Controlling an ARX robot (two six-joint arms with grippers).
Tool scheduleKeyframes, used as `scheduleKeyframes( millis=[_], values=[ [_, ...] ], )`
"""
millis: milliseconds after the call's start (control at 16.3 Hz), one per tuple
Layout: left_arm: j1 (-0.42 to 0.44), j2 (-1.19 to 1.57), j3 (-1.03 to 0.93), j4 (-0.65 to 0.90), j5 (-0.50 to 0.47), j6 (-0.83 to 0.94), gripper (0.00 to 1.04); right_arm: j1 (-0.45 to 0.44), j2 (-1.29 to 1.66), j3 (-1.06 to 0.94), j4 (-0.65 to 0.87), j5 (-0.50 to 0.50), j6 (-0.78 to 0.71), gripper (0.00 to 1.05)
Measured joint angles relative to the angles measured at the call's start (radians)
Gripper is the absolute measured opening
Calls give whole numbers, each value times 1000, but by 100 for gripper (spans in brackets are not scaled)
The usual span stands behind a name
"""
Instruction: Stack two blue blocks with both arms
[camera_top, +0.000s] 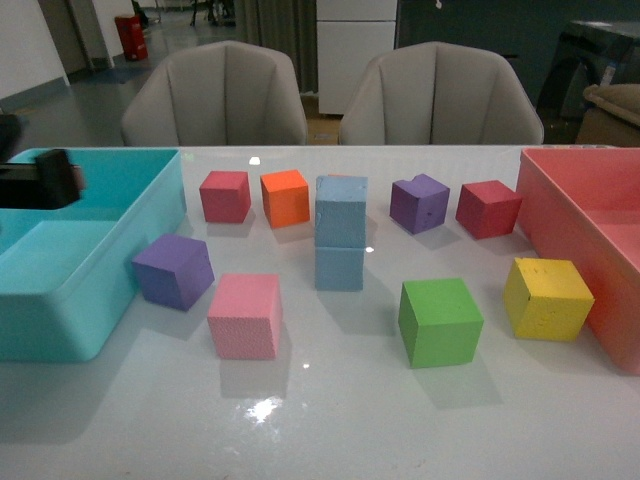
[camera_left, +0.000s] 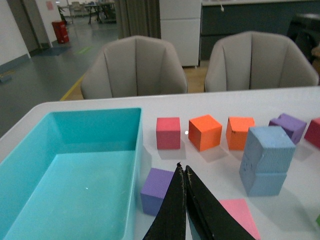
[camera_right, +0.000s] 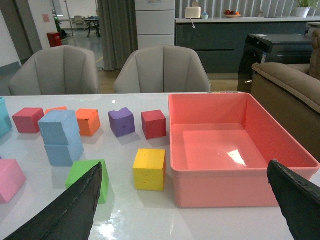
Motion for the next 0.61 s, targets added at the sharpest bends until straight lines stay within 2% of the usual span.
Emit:
scheduleKeyframes(
  millis=[184,613],
  values=[
    [102,-165,-114,-26,87,-3,2,0,0,0,0,0,0,98],
    [235,-483,-265,-174,228,-3,2,0,0,0,0,0,0,98]
  ],
)
